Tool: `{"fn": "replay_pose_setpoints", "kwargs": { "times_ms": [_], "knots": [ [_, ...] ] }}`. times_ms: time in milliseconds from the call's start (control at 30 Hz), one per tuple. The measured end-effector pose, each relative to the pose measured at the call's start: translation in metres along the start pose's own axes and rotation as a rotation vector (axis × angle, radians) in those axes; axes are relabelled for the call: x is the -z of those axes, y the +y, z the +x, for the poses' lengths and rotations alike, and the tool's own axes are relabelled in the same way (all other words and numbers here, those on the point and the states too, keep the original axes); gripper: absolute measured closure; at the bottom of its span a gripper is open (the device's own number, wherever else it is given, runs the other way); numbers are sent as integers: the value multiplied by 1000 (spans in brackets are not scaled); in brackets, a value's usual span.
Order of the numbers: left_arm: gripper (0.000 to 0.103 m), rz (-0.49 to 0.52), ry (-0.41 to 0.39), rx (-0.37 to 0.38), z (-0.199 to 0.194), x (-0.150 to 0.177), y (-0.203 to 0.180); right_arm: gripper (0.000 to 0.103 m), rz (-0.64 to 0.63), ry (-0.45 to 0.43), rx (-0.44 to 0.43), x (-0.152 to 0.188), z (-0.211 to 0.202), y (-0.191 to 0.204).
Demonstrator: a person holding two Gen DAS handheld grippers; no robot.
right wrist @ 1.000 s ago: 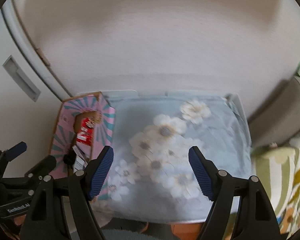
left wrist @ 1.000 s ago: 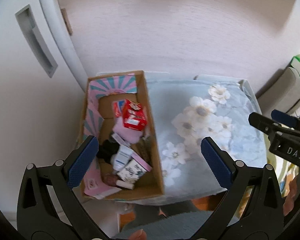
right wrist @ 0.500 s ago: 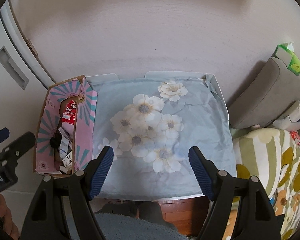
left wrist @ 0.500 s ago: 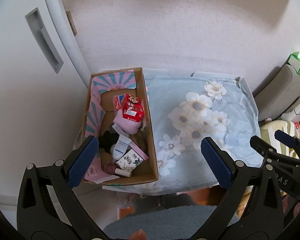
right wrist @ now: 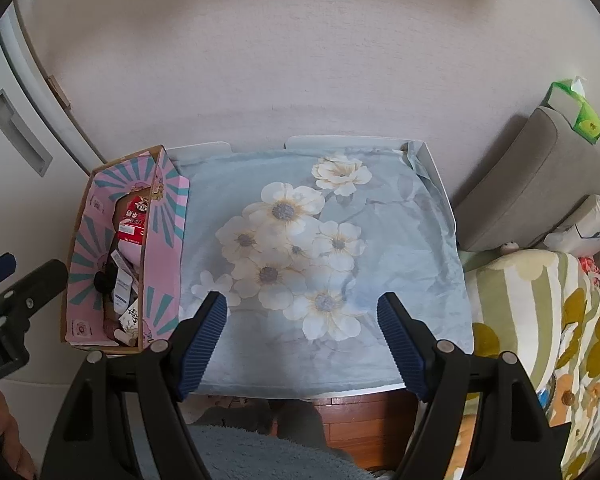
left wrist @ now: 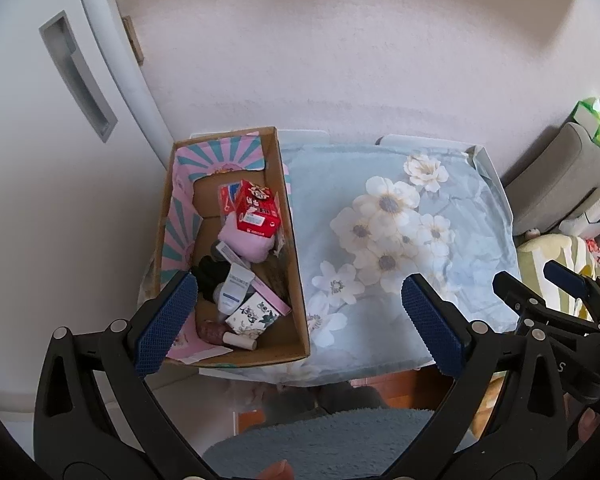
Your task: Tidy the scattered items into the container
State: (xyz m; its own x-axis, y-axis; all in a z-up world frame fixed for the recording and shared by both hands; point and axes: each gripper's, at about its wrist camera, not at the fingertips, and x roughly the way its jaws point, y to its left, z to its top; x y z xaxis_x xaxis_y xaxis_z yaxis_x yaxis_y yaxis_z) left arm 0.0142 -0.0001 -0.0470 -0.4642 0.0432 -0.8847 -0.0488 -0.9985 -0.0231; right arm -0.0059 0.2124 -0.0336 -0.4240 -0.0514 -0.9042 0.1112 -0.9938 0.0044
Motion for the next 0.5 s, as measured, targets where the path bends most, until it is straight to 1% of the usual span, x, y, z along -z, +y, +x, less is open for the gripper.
{"fn": "replay_pose_setpoints", "kwargs": {
  "times_ms": [300, 500],
  "knots": [
    [1, 13, -2, 5, 0, 0, 3, 29, 14, 8, 11, 7, 0, 5],
    [1, 5, -15, -11, -1, 1, 4, 29, 21, 3, 8, 6, -1, 6]
  ]
}}
